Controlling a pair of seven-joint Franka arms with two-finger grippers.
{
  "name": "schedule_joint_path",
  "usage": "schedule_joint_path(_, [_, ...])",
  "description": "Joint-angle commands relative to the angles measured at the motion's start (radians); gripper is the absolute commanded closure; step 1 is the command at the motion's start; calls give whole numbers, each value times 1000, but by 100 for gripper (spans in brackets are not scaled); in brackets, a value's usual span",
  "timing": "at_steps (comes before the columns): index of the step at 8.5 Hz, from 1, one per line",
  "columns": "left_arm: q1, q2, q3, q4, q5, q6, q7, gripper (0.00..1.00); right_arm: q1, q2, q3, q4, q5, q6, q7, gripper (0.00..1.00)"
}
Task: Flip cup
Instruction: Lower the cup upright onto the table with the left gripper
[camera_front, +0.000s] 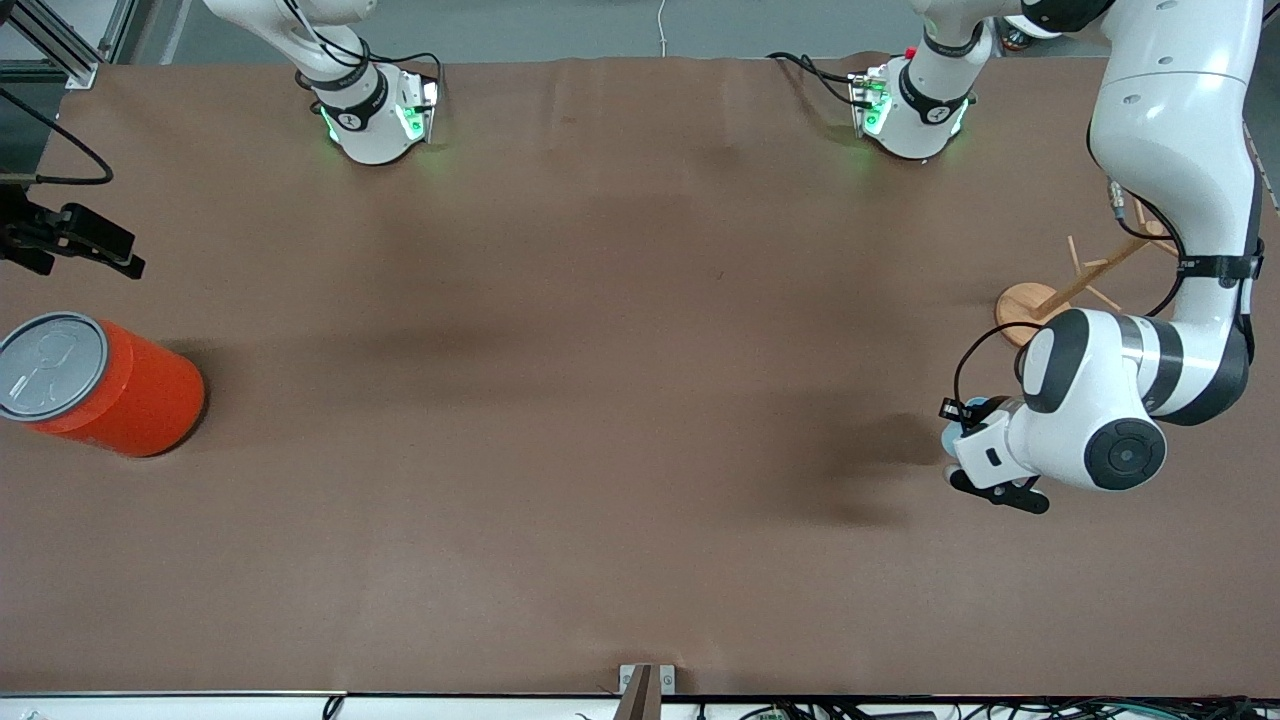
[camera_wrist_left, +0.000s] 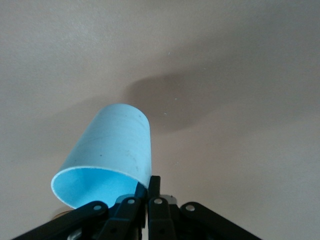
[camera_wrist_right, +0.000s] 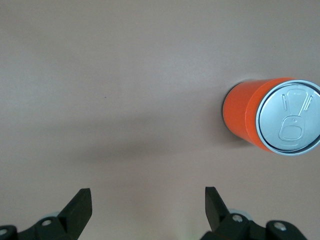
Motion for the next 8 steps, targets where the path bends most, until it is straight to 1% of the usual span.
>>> schedule_joint_path(1, [-6,43,0,23,16,-25,-12,100,-4,-6,3,-5,2,1,-6,0])
schedule_joint_path(2, [-7,58,0,23,16,-25,-42,99,-4,-6,4,-5,4,6,-6,0])
schedule_joint_path(4, [-12,89,0,25,18,-25,-96,92,-2,-6,4,-4,5,6,-6,0])
schedule_joint_path(5, [-15,89,0,25,18,-25,-93,77,-4,-6,4,-4,4,6,-6,0])
schedule_joint_path(6, [-21,89,0,26,19,-25,-93,58,-5,-6,4,-4,4,6,-7,0])
schedule_joint_path(7, [-23,87,1,29,19,-22,-93,53,-7,-6,4,-4,5,6,-7,0])
schedule_joint_path(8, [-30,83,0,36,45,-16,-95,37,-7,-6,4,-4,5,6,-7,0])
